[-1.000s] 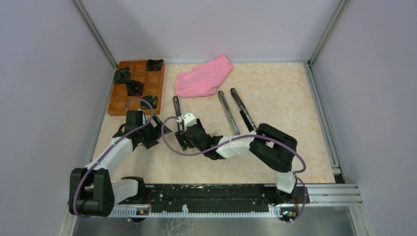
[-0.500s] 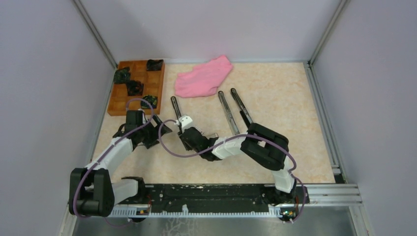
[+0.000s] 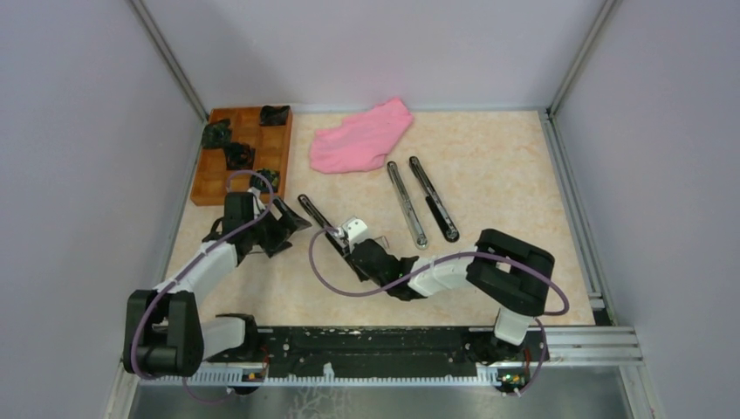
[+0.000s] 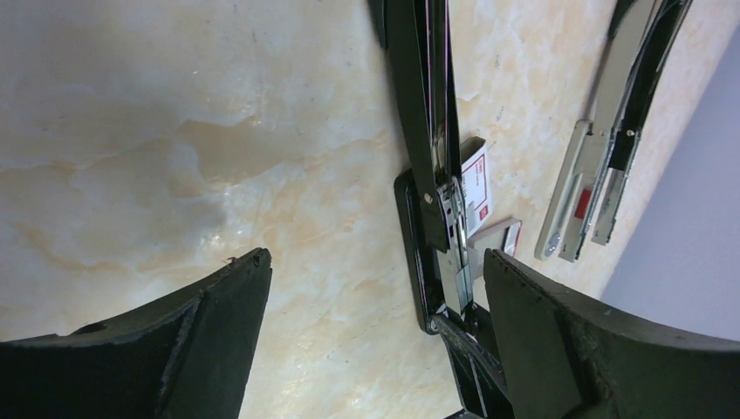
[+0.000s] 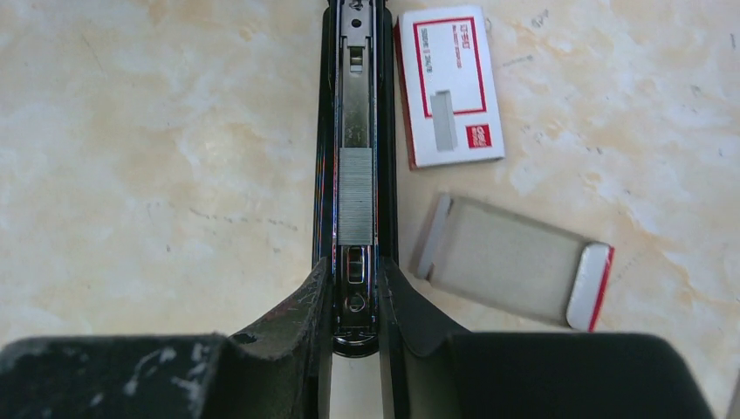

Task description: Load the staples into the stapler

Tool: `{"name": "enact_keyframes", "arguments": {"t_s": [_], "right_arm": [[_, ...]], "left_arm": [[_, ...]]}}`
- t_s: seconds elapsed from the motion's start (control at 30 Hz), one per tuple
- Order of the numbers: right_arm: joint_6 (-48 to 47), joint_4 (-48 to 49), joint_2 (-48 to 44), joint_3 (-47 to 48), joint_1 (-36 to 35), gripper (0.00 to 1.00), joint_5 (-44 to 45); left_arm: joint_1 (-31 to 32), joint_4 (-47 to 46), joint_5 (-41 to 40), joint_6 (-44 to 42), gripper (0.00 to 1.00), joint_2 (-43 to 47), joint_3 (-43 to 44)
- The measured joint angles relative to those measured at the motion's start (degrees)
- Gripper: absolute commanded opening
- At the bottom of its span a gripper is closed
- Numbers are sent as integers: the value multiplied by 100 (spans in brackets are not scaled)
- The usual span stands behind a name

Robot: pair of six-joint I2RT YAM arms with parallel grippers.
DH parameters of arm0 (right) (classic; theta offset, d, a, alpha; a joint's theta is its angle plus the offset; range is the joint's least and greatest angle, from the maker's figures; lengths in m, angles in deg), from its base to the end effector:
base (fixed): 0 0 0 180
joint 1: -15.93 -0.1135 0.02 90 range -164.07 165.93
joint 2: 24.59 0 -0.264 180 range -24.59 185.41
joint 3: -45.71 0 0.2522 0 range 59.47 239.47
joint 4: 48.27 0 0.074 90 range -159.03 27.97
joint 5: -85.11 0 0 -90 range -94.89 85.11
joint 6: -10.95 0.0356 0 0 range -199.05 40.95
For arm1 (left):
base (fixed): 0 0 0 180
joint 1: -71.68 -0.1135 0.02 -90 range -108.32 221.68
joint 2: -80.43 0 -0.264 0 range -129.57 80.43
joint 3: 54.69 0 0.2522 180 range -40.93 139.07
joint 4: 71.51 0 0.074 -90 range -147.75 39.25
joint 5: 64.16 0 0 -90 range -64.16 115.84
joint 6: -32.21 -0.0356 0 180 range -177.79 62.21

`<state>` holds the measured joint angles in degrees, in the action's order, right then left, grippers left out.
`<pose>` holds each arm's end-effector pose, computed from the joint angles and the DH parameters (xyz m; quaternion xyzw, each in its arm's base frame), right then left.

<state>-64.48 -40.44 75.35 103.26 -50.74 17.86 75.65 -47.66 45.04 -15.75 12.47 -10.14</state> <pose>0.1472 0.3066 0.1429 -0.2987 0.8200 0.1644 0.4598 0.2241 -0.0273 0.1790 -0.2420 0.8878 -0.2834 0.2700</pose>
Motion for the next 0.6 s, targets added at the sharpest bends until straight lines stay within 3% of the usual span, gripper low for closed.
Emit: {"name": "enact_keyframes", "arguments": {"t_s": [0.33,0.6], "right_arm": [[-378,26,-920,-946,-4,0,-332],[-656,256,-1095,-1241,-7,0,-658]], "left_arm": [[0,-1073,588,654,83,-564,-345],[76,-2122,964,1239,76,-1176,-599]]}}
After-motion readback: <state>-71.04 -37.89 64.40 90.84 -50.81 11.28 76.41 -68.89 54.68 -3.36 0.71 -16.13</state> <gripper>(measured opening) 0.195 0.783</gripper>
